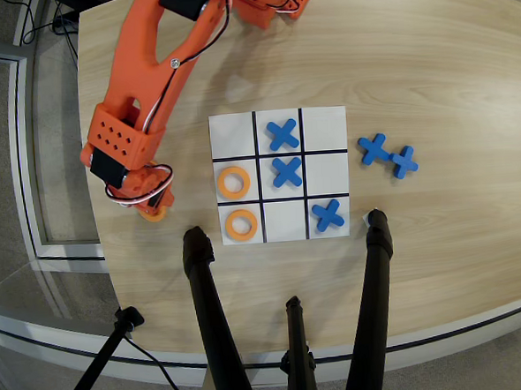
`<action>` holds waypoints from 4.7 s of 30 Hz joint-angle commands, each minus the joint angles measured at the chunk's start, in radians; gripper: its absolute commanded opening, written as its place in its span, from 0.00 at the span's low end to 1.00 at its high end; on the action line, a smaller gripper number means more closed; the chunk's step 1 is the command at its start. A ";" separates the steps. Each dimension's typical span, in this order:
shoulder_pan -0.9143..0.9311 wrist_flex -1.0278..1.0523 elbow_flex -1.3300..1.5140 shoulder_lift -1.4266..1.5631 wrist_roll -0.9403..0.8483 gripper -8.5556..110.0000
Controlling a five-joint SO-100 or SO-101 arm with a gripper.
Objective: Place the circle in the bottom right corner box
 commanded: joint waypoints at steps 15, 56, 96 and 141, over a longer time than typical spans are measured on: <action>0.035 -0.009 -0.071 -0.061 -0.041 0.23; 0.114 0.060 0.106 -0.098 -0.133 0.23; -0.225 0.551 0.291 0.675 0.072 0.07; -0.405 -0.072 0.799 0.514 0.166 0.11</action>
